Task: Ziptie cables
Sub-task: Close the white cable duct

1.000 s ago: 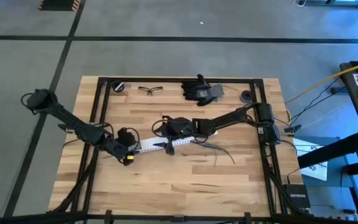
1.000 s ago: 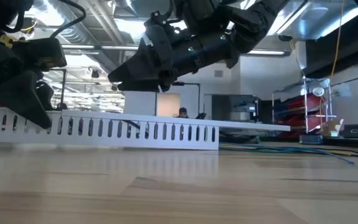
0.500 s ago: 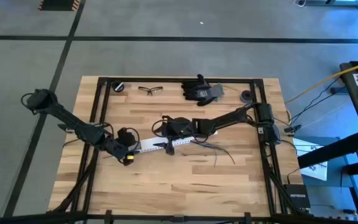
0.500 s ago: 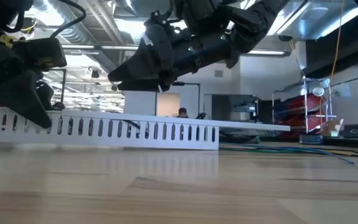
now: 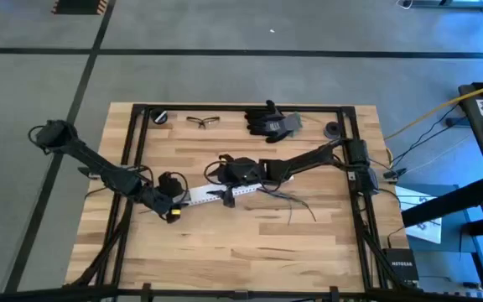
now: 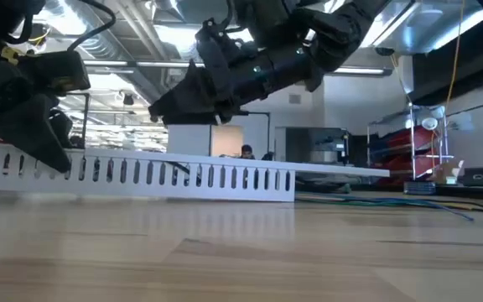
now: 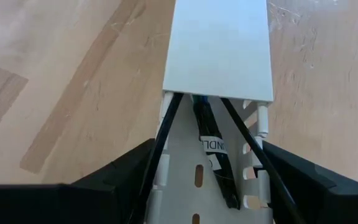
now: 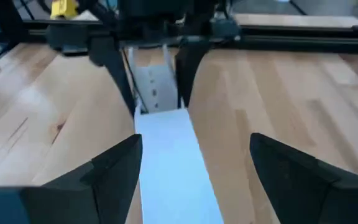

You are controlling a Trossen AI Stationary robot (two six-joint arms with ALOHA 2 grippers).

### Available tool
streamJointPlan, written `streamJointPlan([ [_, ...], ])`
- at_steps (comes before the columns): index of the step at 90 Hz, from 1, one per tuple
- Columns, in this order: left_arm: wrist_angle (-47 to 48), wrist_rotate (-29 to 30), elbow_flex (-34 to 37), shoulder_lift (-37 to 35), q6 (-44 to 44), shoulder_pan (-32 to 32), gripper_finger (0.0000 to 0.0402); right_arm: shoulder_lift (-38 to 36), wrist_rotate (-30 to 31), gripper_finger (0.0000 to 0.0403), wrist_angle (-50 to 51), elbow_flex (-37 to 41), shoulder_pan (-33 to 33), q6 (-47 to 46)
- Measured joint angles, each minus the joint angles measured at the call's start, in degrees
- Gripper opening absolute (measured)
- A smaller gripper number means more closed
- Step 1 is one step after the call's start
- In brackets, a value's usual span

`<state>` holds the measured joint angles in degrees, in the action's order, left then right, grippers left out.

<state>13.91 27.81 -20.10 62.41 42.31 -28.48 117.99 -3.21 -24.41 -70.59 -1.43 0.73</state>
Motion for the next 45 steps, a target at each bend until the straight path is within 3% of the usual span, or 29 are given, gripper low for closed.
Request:
streamJointPlan([
  [45, 0.00, 0.00, 0.00, -0.02, 0.59, -0.07, 0.0237, 0.00, -0.41, 0.0285, 0.46, 0.00, -0.02, -0.20],
])
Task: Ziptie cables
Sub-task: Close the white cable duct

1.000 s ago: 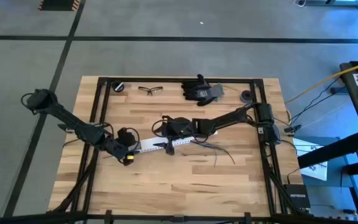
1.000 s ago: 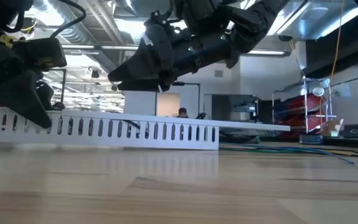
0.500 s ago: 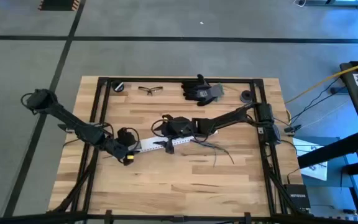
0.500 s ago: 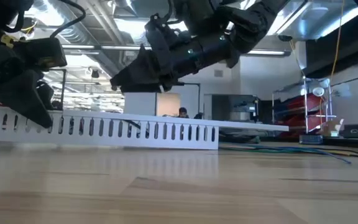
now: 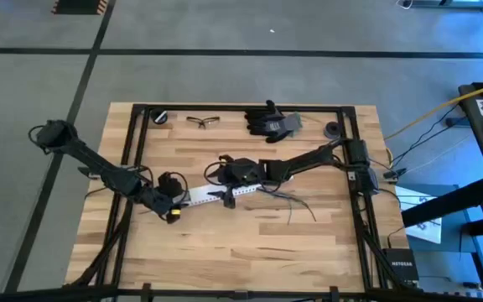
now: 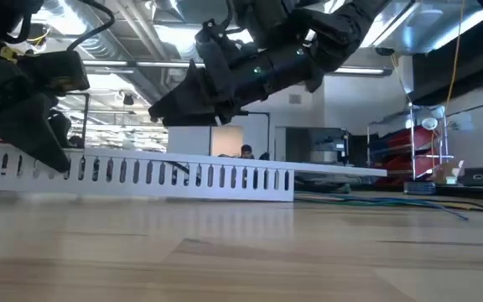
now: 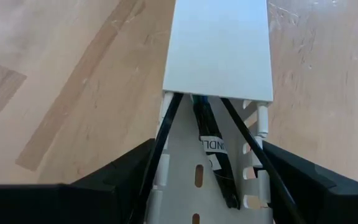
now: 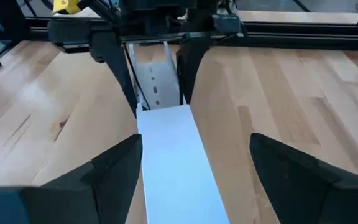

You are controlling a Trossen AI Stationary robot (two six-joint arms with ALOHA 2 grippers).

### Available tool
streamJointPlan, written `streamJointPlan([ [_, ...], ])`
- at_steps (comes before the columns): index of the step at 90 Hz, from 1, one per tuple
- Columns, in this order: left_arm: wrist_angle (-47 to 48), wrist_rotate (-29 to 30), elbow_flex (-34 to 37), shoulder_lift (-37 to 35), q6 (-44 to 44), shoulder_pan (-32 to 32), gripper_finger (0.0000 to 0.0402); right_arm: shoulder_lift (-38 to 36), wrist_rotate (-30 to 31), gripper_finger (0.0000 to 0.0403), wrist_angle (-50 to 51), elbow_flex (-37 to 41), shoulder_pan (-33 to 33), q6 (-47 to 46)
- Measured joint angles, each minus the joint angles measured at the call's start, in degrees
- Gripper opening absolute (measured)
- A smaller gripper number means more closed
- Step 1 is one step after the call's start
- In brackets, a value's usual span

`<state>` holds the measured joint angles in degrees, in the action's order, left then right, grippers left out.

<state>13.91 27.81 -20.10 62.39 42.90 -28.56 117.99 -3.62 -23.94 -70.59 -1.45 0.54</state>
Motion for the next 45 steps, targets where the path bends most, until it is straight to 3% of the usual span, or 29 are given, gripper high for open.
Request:
streamJointPlan([
  [45, 0.13, 0.02, 0.00, 0.00, 0.11, -0.35, 0.0237, 0.00, -1.65, 0.0285, -0.33, 0.00, -0.07, 1.05],
])
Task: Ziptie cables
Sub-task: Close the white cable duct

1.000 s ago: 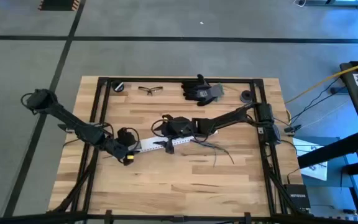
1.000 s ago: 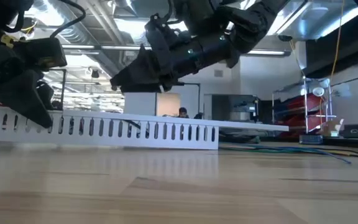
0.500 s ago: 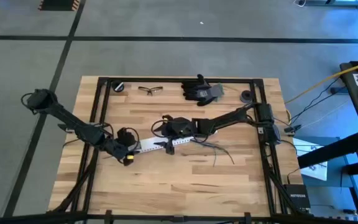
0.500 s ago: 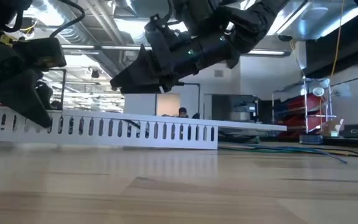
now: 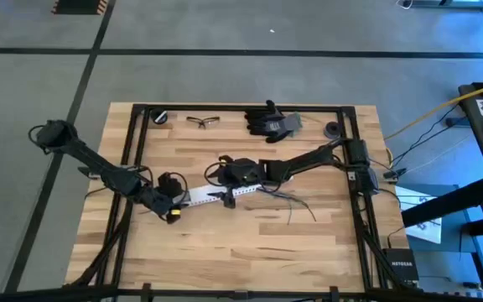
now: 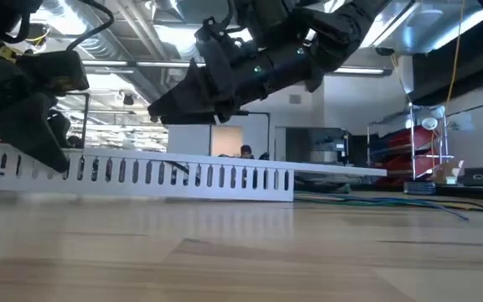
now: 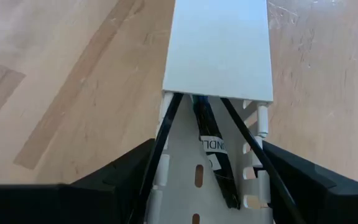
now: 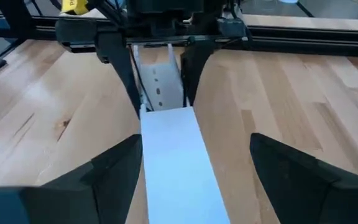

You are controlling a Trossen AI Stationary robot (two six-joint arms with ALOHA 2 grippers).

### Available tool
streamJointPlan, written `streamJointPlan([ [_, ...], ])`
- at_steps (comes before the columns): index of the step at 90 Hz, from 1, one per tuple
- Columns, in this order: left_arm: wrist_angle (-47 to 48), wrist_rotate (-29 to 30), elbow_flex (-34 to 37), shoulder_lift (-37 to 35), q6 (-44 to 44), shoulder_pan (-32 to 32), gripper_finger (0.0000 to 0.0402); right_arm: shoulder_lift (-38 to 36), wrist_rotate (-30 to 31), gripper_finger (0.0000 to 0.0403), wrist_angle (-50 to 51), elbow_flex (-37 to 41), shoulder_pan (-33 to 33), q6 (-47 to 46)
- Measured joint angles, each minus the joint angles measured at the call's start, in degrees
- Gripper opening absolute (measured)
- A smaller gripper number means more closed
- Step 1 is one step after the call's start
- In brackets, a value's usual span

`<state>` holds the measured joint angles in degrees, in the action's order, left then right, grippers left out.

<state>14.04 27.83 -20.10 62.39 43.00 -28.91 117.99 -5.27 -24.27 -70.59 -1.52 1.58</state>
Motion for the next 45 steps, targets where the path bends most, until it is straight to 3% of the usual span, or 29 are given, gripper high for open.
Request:
streamJointPlan([
  [25, -0.04, 0.46, 0.00, 0.00, 0.04, 0.00, 0.0237, 0.15, -3.02, 0.0285, 0.95, 0.02, -0.90, 0.48],
  [45, -0.11, 0.50, 0.00, 0.00, 0.07, 0.00, 0.0237, 5.86, -1.84, 0.0285, -3.28, -2.66, -1.41, 1.68],
])
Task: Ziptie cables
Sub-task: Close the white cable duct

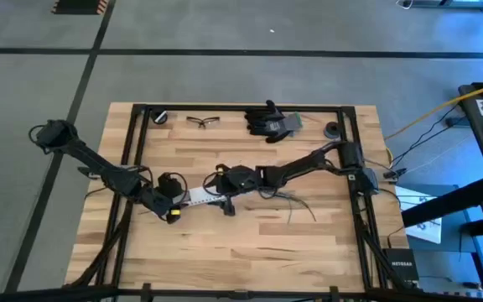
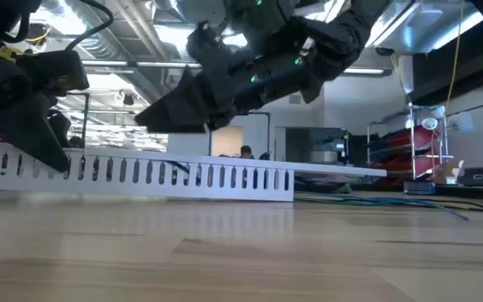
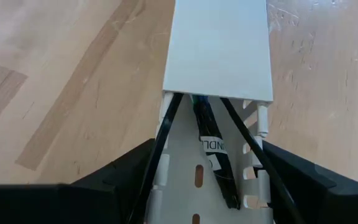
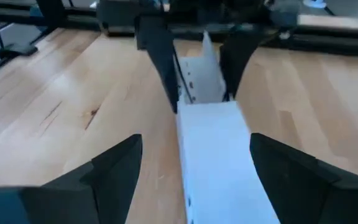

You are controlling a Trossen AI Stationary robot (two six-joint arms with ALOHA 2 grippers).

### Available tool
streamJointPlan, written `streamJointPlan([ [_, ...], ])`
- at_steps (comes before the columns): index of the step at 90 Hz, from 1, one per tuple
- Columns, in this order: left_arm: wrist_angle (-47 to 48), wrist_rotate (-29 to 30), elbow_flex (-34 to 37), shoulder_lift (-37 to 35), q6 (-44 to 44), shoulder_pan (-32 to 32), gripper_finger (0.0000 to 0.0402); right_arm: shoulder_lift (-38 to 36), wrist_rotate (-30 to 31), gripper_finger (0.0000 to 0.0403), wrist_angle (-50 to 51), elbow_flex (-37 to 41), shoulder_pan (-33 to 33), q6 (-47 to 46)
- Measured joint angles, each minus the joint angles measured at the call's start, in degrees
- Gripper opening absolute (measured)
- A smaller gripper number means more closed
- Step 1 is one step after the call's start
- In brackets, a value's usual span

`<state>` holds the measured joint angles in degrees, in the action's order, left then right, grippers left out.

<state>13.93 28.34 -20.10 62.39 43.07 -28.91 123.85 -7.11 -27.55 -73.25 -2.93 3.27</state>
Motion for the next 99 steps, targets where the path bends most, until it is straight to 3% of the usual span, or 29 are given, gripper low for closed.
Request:
streamJointPlan([
  [23, 0.02, 0.04, 0.00, 0.00, 0.04, 0.00, 0.0237, 4.61, -1.03, 0.0285, 9.38, -8.68, 1.57, 2.65],
  [57, -0.07, 0.02, 0.00, 0.00, 0.15, 0.00, 0.0237, 5.38, -3.08, 0.0282, 11.39, -9.16, 1.97, 2.73],
  [68, -0.07, 0.00, 0.00, 0.00, 0.20, 0.00, 0.0237, 5.34, -3.70, 0.0261, 10.62, -9.27, 1.98, 2.62],
  [81, -0.01, -0.20, 0.00, 0.02, 0.17, 0.00, 0.0237, 5.53, -4.65, 0.0209, 10.82, -9.27, 2.00, 2.62],
  [99, -0.02, -0.39, 0.00, 0.02, 0.19, -0.02, 0.0237, 5.77, -5.60, 0.0208, 8.70, -9.15, 2.01, 1.34],
])
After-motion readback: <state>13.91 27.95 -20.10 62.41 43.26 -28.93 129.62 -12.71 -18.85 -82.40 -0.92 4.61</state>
